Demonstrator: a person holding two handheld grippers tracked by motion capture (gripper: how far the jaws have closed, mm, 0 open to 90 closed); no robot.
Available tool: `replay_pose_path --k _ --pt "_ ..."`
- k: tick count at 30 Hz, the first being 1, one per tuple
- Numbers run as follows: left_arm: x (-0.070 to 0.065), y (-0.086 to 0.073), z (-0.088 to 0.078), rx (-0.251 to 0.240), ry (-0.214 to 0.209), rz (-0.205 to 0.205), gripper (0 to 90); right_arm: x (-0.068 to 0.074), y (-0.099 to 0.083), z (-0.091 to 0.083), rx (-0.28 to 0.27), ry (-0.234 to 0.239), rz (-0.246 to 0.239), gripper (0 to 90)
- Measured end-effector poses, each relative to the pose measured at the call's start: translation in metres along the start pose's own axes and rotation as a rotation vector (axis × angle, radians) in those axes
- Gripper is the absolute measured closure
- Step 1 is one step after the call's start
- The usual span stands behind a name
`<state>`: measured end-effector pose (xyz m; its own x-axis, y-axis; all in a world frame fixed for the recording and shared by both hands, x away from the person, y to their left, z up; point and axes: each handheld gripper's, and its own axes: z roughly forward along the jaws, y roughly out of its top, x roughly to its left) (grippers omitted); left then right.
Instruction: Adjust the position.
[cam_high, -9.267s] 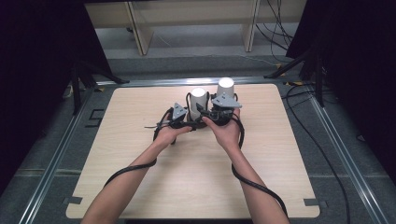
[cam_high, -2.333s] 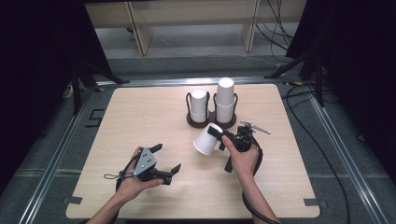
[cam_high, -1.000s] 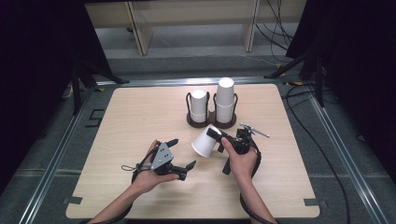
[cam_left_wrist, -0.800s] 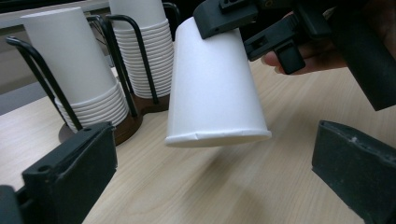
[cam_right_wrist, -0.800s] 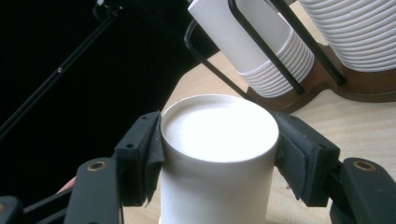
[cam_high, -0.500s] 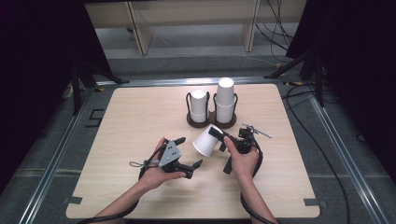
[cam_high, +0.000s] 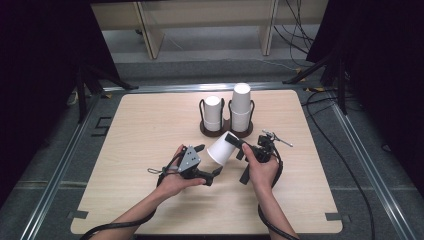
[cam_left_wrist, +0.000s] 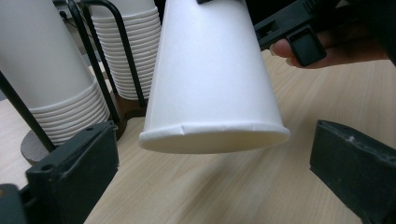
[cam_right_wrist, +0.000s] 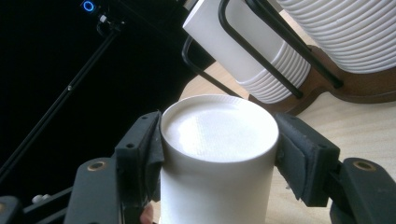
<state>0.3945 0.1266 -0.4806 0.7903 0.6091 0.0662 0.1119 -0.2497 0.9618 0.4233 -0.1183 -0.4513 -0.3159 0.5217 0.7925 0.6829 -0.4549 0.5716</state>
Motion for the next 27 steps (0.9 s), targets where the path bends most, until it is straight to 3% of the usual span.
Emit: replay_pose_path --k 4,5,11,14,15,20,21,22,23,27 --pt "0.001 0.000 0.006 -0.003 -0.024 -0.021 1.6 -0.002 0.001 0.000 -0.004 0.017 -0.002 36.0" --pt "0.001 0.000 0.009 -0.008 -0.028 -0.023 1.6 0.002 0.001 -0.001 0.005 0.003 0.036 36.0" --pt "0.001 0.002 0.014 -0.013 -0.026 -0.024 2.9 0.001 0.000 -0.001 0.011 0.024 0.055 36.0" --pt "0.000 0.002 0.015 -0.017 -0.028 -0.024 3.9 0.000 0.000 -0.001 0.001 0.027 0.050 36.0" --pt "0.000 0.002 0.016 -0.016 -0.025 -0.021 5.5 -0.001 0.001 -0.001 -0.008 0.005 0.014 36.0" --pt "0.000 0.002 0.017 -0.019 -0.019 -0.028 6.8 -0.002 0.002 -0.002 -0.012 0.025 0.026 36.0" --pt "0.000 0.002 0.017 -0.019 -0.020 -0.031 7.1 0.000 0.001 -0.002 -0.012 0.017 0.060 36.0" --pt "0.000 0.002 0.017 -0.020 -0.021 -0.031 7.4 0.000 0.002 -0.003 -0.010 0.018 0.059 36.0" --pt "0.000 0.001 0.019 -0.026 -0.024 -0.032 7.9 -0.002 0.002 -0.002 -0.024 0.017 0.028 36.0" --pt "0.001 0.001 0.019 -0.020 -0.019 -0.030 8.8 -0.002 0.002 -0.002 -0.027 0.026 0.043 36.0"
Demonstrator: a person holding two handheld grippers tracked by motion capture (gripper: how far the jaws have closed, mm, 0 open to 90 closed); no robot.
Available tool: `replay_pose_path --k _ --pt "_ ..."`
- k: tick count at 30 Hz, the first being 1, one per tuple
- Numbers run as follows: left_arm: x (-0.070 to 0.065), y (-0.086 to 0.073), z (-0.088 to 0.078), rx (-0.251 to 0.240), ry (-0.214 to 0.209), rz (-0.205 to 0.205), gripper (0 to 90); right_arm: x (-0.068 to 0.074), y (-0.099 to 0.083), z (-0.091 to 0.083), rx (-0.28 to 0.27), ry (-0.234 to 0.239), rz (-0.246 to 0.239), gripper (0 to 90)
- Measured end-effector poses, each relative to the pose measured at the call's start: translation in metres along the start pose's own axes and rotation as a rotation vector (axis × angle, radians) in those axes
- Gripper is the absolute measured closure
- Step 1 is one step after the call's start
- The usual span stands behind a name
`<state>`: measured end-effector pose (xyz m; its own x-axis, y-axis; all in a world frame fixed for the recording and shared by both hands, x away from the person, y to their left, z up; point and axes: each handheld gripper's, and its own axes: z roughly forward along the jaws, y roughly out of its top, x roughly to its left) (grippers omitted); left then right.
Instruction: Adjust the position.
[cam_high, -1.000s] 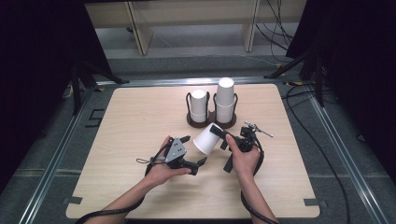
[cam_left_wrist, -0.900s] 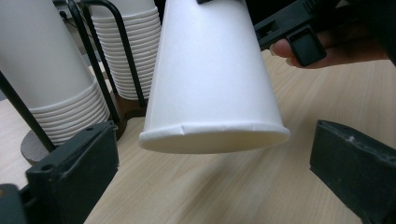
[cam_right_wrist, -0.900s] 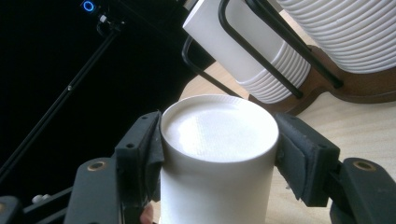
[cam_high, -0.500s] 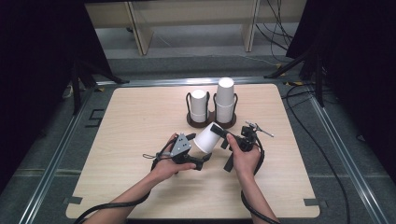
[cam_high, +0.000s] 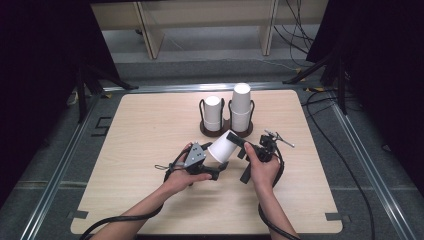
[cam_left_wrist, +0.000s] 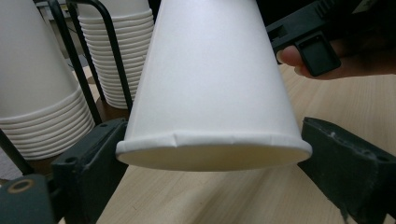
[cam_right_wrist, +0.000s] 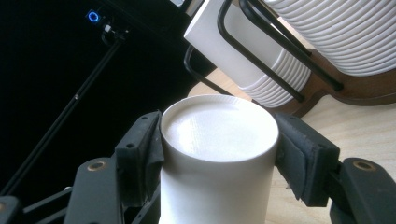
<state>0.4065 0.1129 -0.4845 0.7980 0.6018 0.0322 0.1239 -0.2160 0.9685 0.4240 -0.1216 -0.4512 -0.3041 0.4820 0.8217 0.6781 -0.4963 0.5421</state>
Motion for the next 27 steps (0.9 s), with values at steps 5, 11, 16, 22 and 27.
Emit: replay_pose_path --k 5,11,16,22,27 --pt "0.001 0.000 0.001 -0.008 0.006 0.002 12.4 0.001 -0.001 0.000 0.000 0.004 0.022 36.0" --pt "0.001 0.001 0.000 -0.014 0.003 0.002 15.3 -0.002 0.000 -0.001 -0.004 0.008 0.038 35.4" --pt "0.001 0.002 -0.002 -0.020 0.004 0.009 19.7 -0.004 0.000 -0.001 -0.005 0.025 0.058 33.9" --pt "0.003 0.003 -0.005 -0.009 0.002 0.011 24.8 -0.006 0.000 0.002 -0.004 0.035 0.070 32.0" --pt "0.002 0.003 -0.007 -0.007 0.004 0.027 27.0 -0.009 -0.002 0.004 -0.007 0.031 0.055 30.2"
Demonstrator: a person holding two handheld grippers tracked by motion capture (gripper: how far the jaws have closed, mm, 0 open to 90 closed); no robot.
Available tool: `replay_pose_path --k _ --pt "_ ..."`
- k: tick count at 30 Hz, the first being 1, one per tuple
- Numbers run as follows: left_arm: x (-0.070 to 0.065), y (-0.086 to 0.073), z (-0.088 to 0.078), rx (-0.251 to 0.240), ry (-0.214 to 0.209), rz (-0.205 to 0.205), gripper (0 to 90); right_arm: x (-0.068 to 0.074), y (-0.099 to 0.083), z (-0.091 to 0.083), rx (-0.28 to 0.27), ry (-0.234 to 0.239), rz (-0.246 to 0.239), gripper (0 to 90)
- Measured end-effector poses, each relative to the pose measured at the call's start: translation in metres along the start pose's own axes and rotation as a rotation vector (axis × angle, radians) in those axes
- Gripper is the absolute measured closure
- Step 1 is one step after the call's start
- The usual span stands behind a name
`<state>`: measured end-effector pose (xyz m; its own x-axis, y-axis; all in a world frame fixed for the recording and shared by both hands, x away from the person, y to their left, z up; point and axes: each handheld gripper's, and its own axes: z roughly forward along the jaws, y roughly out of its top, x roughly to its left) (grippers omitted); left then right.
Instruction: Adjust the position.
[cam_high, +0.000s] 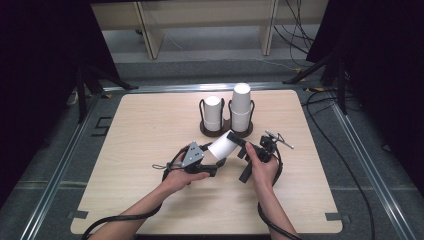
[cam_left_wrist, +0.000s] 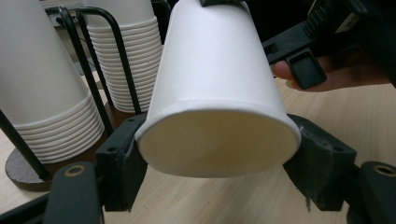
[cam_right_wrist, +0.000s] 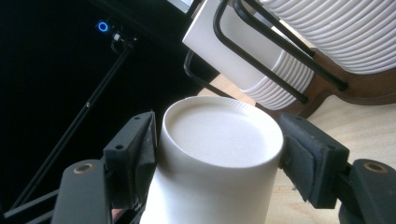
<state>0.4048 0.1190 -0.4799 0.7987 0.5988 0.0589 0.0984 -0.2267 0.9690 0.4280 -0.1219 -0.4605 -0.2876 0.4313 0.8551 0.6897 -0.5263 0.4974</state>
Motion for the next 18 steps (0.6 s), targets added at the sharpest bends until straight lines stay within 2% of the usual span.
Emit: replay_pose_path --k 1,3,5,7,8,9,12,14,16,17,18 --pt "0.0000 -0.0005 0.0007 -0.011 -0.005 -0.003 27.4 -0.0016 0.0003 0.0006 -0.009 -0.005 -0.034 29.6" --pt "0.0005 0.0000 -0.0008 -0.001 -0.004 -0.002 28.0 -0.0016 0.0003 0.0008 -0.015 -0.009 -0.049 28.5" --pt "0.0008 0.0002 -0.0015 0.005 -0.013 -0.003 28.3 0.0001 0.0005 0.0001 -0.005 -0.001 -0.037 27.0" --pt "0.0013 0.0006 -0.0019 0.007 -0.022 -0.006 28.3 -0.0015 0.0014 0.0007 -0.018 0.001 -0.086 25.5" --pt "0.0017 0.0008 -0.0020 0.004 -0.025 -0.008 28.3 -0.0004 0.0012 0.0009 -0.025 0.011 -0.076 25.2" --pt "0.0020 0.0013 -0.0030 0.012 -0.030 -0.010 28.3 -0.0009 0.0017 0.0014 -0.046 -0.005 -0.109 25.2" --pt "0.0022 0.0014 -0.0042 0.008 -0.038 -0.016 28.4 0.0016 0.0027 0.0007 -0.068 0.010 -0.132 24.4" --pt "0.0029 0.0006 -0.0048 0.003 -0.043 -0.021 28.4 0.0018 0.0027 0.0006 -0.077 0.021 -0.134 24.2" --pt "0.0044 0.0004 -0.0070 0.019 -0.041 -0.018 28.7 0.0040 0.0031 -0.0007 -0.070 0.035 -0.120 23.8" --pt "0.0053 -0.0003 -0.0074 0.016 -0.043 -0.023 28.7 0.0027 0.0041 -0.0007 -0.082 0.027 -0.156 23.8" --pt "0.0060 -0.0010 -0.0082 0.016 -0.045 -0.027 28.9 0.0057 0.0039 -0.0028 -0.068 0.030 -0.125 23.9"
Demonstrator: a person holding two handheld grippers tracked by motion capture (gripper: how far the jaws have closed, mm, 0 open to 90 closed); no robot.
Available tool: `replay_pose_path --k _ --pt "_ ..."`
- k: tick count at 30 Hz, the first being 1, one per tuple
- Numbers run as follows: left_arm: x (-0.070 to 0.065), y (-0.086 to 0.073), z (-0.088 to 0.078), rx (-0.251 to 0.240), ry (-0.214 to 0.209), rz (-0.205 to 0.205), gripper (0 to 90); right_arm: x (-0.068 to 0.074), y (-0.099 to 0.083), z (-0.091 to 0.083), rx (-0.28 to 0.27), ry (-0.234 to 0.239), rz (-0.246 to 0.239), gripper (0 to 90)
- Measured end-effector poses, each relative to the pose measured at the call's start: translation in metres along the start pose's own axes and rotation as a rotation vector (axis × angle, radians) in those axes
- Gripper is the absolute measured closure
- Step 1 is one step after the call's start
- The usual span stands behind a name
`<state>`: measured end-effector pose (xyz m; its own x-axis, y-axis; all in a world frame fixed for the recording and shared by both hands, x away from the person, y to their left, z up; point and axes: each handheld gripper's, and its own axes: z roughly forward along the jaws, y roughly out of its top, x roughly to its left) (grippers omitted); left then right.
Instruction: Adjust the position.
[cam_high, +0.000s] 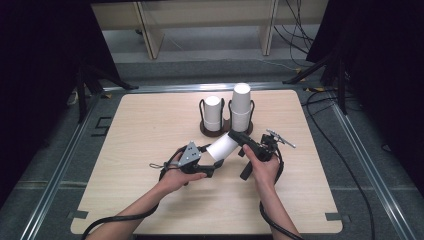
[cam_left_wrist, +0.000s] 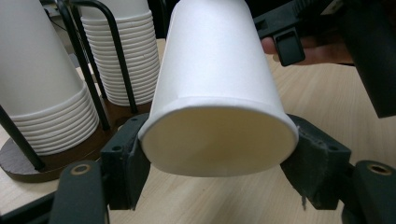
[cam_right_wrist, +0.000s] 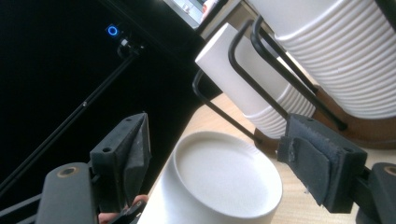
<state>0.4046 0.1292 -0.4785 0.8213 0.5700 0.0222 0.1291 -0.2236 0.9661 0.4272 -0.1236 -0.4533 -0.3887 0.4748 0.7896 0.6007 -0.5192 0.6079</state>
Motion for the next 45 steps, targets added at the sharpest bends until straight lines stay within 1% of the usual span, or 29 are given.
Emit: replay_pose_path --k 1,3,4,5,6,8,10,11,13,14,15,18,19,20,22,23,24,27,29,31,33,34,36,37,40,41,43,44,45 --pt "0.001 0.000 -0.001 0.000 0.002 0.005 29.0 -0.003 0.002 0.000 -0.024 0.009 -0.079 24.0" --pt "0.002 -0.001 -0.002 0.004 0.002 0.009 29.0 -0.003 0.003 -0.001 -0.032 0.004 -0.084 24.2" --pt "0.002 -0.001 -0.002 -0.004 0.004 0.009 29.1 -0.003 0.003 -0.001 -0.035 0.020 -0.092 24.3" --pt "0.003 -0.001 -0.003 0.003 0.006 0.012 29.2 -0.002 0.004 -0.002 -0.038 -0.004 -0.100 24.4" --pt "0.005 0.000 -0.005 0.015 0.003 0.018 29.3 -0.002 0.006 -0.005 -0.047 0.008 -0.136 24.9" --pt "0.006 -0.001 -0.006 0.010 -0.003 0.014 29.3 -0.002 0.007 -0.007 -0.049 0.009 -0.154 25.2" --pt "0.008 0.001 -0.008 0.024 -0.001 0.020 29.4 -0.001 0.009 -0.010 -0.042 -0.001 -0.173 26.0" --pt "0.008 0.001 -0.009 0.025 -0.002 0.018 29.5 -0.002 0.010 -0.011 -0.036 -0.022 -0.189 26.0" --pt "0.011 0.002 -0.011 0.032 0.000 0.019 29.5 -0.002 0.011 -0.014 -0.022 -0.018 -0.207 26.4" --pt "0.012 0.002 -0.012 0.038 0.000 0.022 29.5 -0.004 0.012 -0.016 -0.022 -0.017 -0.239 26.7" --pt "0.013 0.002 -0.012 0.029 0.000 0.020 29.6 -0.005 0.012 -0.018 -0.021 -0.013 -0.251 26.7" --pt "0.017 0.004 -0.016 0.051 0.004 0.026 29.6 -0.007 0.012 -0.022 0.007 -0.006 -0.287 27.2" --pt "0.018 0.004 -0.016 0.042 0.000 0.025 29.6 -0.009 0.012 -0.024 0.006 -0.004 -0.316 27.8" --pt "0.019 0.004 -0.018 0.061 0.000 0.033 29.6 -0.009 0.012 -0.026 0.016 -0.006 -0.330 27.9" --pt "0.020 0.005 -0.019 0.059 -0.005 0.041 29.7 -0.010 0.011 -0.029 0.041 -0.014 -0.352 27.8" --pt "0.020 0.006 -0.020 0.059 -0.007 0.044 29.8 -0.013 0.011 -0.031 0.044 -0.009 -0.384 27.7" --pt "0.021 0.007 -0.021 0.073 -0.008 0.050 29.8 -0.013 0.011 -0.032 0.056 -0.005 -0.386 27.4" --pt "0.023 0.008 -0.023 0.072 -0.007 0.056 30.1 -0.014 0.010 -0.036 0.106 -0.024 -0.446 26.9" --pt "0.025 0.009 -0.024 0.076 -0.015 0.061 30.3 -0.015 0.010 -0.040 0.150 -0.057 -0.513 27.2" --pt "0.026 0.010 -0.026 0.091 -0.015 0.069 30.3 -0.016 0.010 -0.039 0.153 -0.059 -0.533 27.3" --pt "0.026 0.010 -0.026 0.101 -0.025 0.076 30.3 -0.018 0.010 -0.041 0.175 -0.051 -0.558 27.7" --pt "0.027 0.011 -0.027 0.104 -0.028 0.080 30.4 -0.019 0.010 -0.041 0.180 -0.031 -0.569 28.1" --pt "0.028 0.011 -0.027 0.106 -0.051 0.089 30.3 -0.021 0.011 -0.041 0.204 -0.031 -0.611 28.5" --pt "0.028 0.012 -0.028 0.116 -0.047 0.089 30.4 -0.022 0.011 -0.042 0.223 -0.030 -0.638 29.2" --pt "0.029 0.013 -0.030 0.127 -0.072 0.102 30.4 -0.021 0.010 -0.043 0.270 -0.022 -0.671 29.7" --pt "0.030 0.014 -0.031 0.145 -0.077 0.113 30.4 -0.021 0.011 -0.043 0.279 -0.017 -0.691 29.7" --pt "0.031 0.016 -0.032 0.163 -0.098 0.122 30.4 -0.019 0.009 -0.043 0.318 0.002 -0.671 29.4" --pt "0.031 0.016 -0.033 0.163 -0.096 0.126 30.4 -0.020 0.008 -0.041 0.309 0.016 -0.699 29.4" --pt "0.032 0.016 -0.033 0.162 -0.101 0.128 30.4 -0.020 0.008 -0.041 0.319 0.034 -0.705 29.4"
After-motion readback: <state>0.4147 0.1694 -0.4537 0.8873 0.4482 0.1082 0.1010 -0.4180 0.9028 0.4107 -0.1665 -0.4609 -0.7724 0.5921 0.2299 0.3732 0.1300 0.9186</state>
